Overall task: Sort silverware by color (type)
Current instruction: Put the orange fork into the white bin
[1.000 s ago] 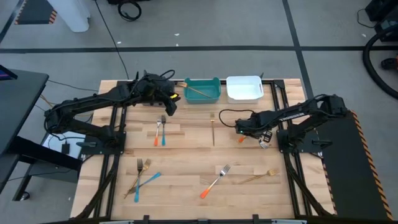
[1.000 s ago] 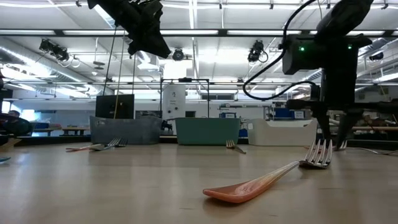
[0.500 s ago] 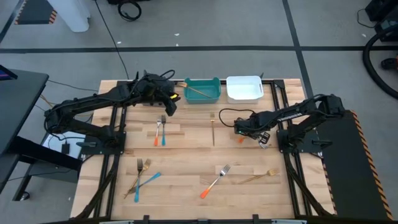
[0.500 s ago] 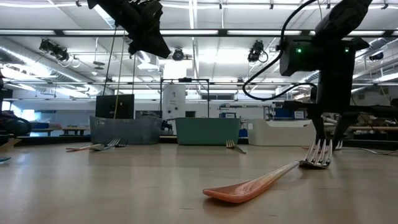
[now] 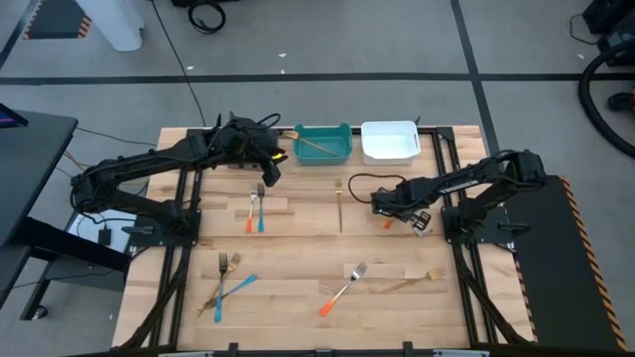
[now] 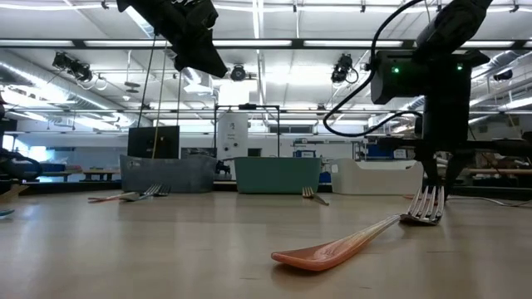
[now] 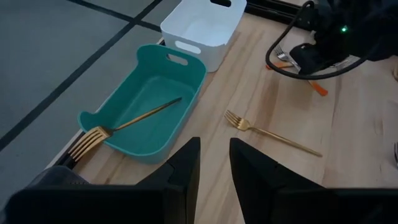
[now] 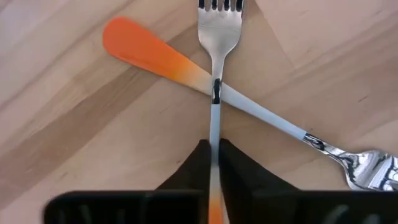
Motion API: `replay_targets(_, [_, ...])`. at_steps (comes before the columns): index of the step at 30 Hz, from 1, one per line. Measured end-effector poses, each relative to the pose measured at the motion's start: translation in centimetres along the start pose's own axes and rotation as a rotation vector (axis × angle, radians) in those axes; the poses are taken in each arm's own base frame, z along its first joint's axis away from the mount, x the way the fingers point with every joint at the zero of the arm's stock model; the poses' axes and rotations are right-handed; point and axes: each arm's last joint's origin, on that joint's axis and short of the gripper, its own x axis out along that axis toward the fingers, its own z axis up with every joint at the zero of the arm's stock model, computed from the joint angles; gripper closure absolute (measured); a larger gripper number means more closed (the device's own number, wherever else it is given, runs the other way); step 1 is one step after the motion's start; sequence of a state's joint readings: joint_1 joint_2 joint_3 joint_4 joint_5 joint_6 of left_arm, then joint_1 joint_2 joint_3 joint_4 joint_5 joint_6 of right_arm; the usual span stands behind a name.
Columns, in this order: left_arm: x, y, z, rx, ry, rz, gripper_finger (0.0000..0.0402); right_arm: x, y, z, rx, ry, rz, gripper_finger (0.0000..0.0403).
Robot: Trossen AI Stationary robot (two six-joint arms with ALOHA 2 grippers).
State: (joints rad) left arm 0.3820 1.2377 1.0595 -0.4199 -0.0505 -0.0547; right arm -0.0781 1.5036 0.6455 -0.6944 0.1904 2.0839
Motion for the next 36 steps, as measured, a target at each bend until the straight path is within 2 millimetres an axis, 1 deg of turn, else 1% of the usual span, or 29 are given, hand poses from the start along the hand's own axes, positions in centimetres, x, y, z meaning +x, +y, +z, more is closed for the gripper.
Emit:
replay_targets(2, [0.0,0.0,0.0,0.000,0.001,0.001,0.0306,-0.2,-0.1,0.0,-0.034,-0.009,0.009,0.0391])
replay_targets(4, [0.0,0.1,0.0,0.000,0.001,0.003,0.0306,-0.6,-0.2,0.0,-0.054,-0.018,0.015,0.0389])
replay_targets(8, [0.0,0.1,0.0,0.048,0.001,0.003,0.0306,-1.2,-0.1,0.0,-0.121,-0.001,0.057,0.0395])
replay_targets(17, [0.0,0.3,0.0,0.061,0.001,0.009,0.0306,-3.3,0.3,-0.3,-0.243,-0.014,0.266,0.0402])
replay_targets(21, [0.0,0.3,0.0,0.061,-0.002,0.008,0.0306,-3.8,0.1,0.0,-0.222,-0.007,0.282,0.0401])
replay_targets(24, [0.0,0.3,0.0,0.061,-0.003,0.008,0.0306,-3.9,0.3,0.1,-0.209,0.000,0.305,0.0392])
replay_targets(27, [0.0,0.3,0.0,0.060,-0.003,0.008,0.0306,-3.8,0.6,0.6,-0.311,-0.027,0.297,0.0374])
replay_targets(30, [0.0,0.3,0.0,0.059,-0.003,0.010,0.0306,-3.6,1.0,1.7,-0.402,-0.059,0.270,0.0357])
replay_targets(36, [0.0,1.0,0.1,-0.007,-0.005,0.030,0.0306,-2.9,1.5,4.2,-0.643,-0.020,0.178,0.0328])
